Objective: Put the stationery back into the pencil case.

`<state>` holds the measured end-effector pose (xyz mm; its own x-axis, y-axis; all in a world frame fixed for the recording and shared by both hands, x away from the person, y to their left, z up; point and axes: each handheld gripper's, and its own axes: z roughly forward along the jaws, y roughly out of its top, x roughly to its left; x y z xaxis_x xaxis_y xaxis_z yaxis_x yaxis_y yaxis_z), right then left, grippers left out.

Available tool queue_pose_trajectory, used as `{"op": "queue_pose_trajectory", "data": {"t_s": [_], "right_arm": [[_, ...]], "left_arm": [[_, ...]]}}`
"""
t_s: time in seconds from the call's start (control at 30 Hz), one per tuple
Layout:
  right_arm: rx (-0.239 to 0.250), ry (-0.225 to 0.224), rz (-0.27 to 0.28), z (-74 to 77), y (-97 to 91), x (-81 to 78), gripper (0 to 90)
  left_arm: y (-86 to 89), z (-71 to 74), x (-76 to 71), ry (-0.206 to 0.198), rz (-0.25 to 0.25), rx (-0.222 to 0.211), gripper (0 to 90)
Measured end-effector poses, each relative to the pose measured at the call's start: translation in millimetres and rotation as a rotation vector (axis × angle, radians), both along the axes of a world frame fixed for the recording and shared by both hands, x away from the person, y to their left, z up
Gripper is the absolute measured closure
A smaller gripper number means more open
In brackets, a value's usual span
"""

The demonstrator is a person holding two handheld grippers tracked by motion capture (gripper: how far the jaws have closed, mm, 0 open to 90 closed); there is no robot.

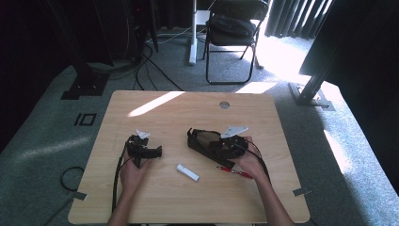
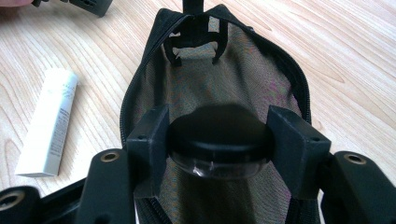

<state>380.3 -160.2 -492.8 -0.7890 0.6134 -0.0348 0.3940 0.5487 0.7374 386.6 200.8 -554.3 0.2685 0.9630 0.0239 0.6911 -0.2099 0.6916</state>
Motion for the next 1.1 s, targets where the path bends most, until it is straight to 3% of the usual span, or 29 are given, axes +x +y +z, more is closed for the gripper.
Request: {"op": "queue_pose_trajectory", "data": {"t_s": [0.3, 0.63, 1.1], "right_arm": [[0.002, 0.009, 0.001, 1.0, -1.0, -0.4, 39.0], [0.016, -0.030, -0.008, 7.5, -2.5, -5.3, 37.3], [0.056, -0.111, -0.007, 25.4, -7.9, -21.0, 50.5]], "left_arm": [[0.0, 0.0, 0.0, 0.000, 0.000, 0.000, 2.0], [-0.3, -0.1, 0.1, -0.001, 0.001, -0.001, 2.0], [-0.3, -0.1, 0.1, -0.002, 0.001, -0.001, 2.0]]}}
